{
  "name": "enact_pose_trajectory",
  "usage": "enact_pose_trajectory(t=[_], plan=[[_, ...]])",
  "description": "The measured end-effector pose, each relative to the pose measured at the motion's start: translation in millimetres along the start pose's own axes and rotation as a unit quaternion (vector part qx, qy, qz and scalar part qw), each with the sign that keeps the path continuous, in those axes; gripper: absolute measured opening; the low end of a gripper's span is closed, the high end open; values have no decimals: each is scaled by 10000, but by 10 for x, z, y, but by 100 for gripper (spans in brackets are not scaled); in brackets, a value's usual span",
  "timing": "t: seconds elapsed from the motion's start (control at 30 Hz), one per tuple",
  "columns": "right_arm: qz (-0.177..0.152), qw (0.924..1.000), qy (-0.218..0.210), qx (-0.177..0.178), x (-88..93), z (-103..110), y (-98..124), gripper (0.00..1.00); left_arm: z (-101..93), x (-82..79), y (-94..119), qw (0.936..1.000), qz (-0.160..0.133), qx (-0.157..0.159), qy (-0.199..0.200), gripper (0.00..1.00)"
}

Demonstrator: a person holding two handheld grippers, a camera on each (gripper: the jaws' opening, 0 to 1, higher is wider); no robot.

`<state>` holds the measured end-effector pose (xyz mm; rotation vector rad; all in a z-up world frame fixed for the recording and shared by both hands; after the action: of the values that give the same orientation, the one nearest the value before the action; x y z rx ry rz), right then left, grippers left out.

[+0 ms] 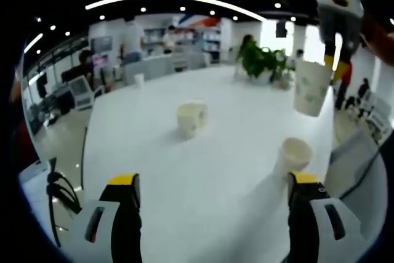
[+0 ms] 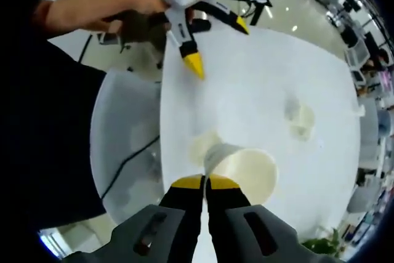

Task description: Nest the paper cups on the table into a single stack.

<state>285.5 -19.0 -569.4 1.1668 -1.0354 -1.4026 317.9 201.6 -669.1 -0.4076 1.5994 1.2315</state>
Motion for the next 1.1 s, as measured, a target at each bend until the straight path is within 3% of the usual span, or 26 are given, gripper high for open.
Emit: enact_pose_trajectory(t=[1.1], plan=[[-19,9997,-161,-173,33,15,-293,0,44,-7,25,9996,-110,-71,253,97]])
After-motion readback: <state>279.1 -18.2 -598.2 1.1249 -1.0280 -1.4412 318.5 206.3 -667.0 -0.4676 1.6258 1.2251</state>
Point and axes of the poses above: the point that each gripper's makers call its tool centre point, and the gripper's own axes: y roughly backward along the fingers, z roughly to its left, x roughly out of its underside, the point moved 6 cm from there along y, roughly backward along the fingers, and after that the axes turned 11 degrees about -x, right-handed, at the moved point
